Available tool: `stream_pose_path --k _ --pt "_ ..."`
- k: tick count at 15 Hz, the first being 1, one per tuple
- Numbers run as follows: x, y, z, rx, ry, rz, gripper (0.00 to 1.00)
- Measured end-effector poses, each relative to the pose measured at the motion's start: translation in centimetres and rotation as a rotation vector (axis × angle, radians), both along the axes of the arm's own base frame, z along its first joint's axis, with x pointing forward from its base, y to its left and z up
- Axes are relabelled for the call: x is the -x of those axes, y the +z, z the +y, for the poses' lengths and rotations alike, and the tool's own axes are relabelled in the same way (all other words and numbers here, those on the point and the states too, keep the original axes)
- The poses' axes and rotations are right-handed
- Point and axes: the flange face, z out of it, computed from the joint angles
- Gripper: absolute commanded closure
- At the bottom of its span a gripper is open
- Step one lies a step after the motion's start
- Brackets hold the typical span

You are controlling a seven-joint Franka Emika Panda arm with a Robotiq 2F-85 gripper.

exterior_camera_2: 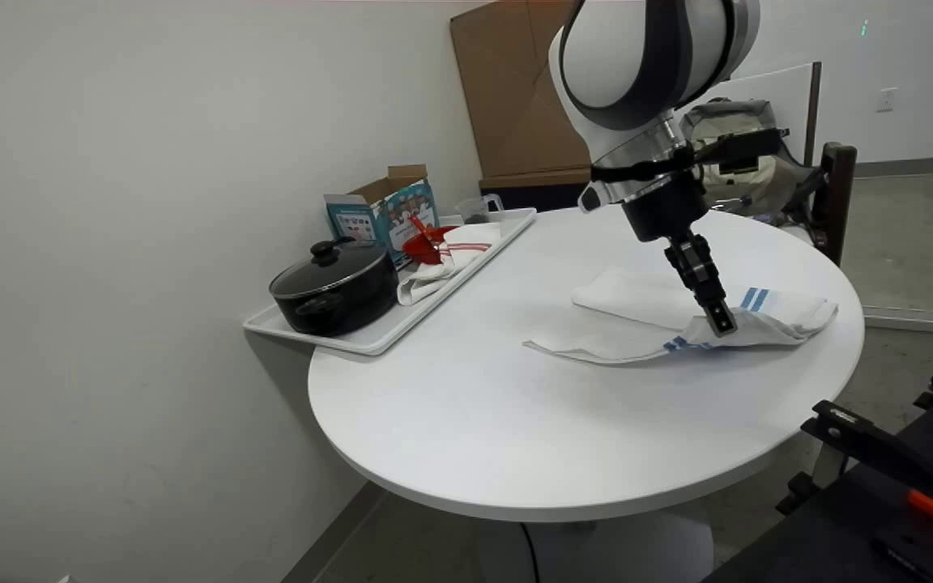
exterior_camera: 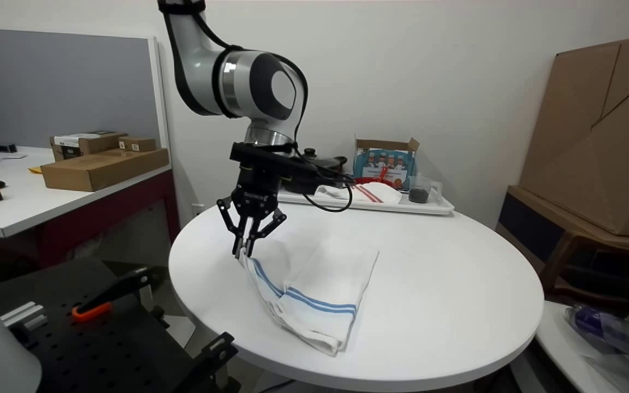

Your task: Unfold the tea towel

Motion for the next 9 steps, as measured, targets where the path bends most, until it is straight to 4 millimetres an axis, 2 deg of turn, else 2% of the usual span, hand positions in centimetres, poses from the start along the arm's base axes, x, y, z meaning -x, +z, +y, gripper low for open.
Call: stream_pose_path --k 3,7,8,9 --pt "1.22 -0.55 0.65 0.019 0.065 0.02 0.38" --pt "1.26 -0.41 0.61 0.024 0.074 0.017 0.08" --pt "1.16 -0.27 0.45 0.026 0.068 0.013 0.02" --pt "1.0 -0.03 0.26 0.03 0.058 0.005 0.0"
